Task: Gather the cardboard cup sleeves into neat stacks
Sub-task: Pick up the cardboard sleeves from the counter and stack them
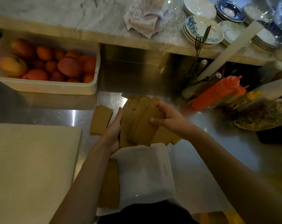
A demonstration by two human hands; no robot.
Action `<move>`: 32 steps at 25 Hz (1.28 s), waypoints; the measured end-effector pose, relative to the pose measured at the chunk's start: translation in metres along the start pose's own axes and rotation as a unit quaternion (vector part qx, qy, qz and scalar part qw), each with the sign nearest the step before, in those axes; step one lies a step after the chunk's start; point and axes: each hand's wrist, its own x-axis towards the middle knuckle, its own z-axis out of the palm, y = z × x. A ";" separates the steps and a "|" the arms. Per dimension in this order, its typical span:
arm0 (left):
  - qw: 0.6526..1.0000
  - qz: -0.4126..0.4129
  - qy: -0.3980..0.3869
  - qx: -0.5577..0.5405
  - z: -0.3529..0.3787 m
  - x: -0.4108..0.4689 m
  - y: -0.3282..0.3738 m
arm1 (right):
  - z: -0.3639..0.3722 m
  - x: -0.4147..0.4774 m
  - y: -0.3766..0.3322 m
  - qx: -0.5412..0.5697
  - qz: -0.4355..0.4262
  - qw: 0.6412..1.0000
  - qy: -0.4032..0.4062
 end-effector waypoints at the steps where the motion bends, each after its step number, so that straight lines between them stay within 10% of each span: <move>1: 1.000 -0.005 -0.012 0.007 0.005 -0.003 -0.004 | 0.002 -0.006 -0.001 -0.014 -0.009 1.000 0.006; 12: 1.000 0.013 -0.013 0.009 0.053 -0.047 -0.083 | 0.025 -0.067 0.034 -0.320 -0.164 0.927 0.104; 19: 0.992 0.072 0.047 -0.092 0.052 -0.062 -0.121 | 0.028 -0.084 0.093 -0.202 -0.133 0.958 0.155; 32: 0.959 0.145 0.117 -0.213 0.019 -0.085 -0.147 | 0.052 -0.052 0.113 -0.339 -0.167 0.924 0.049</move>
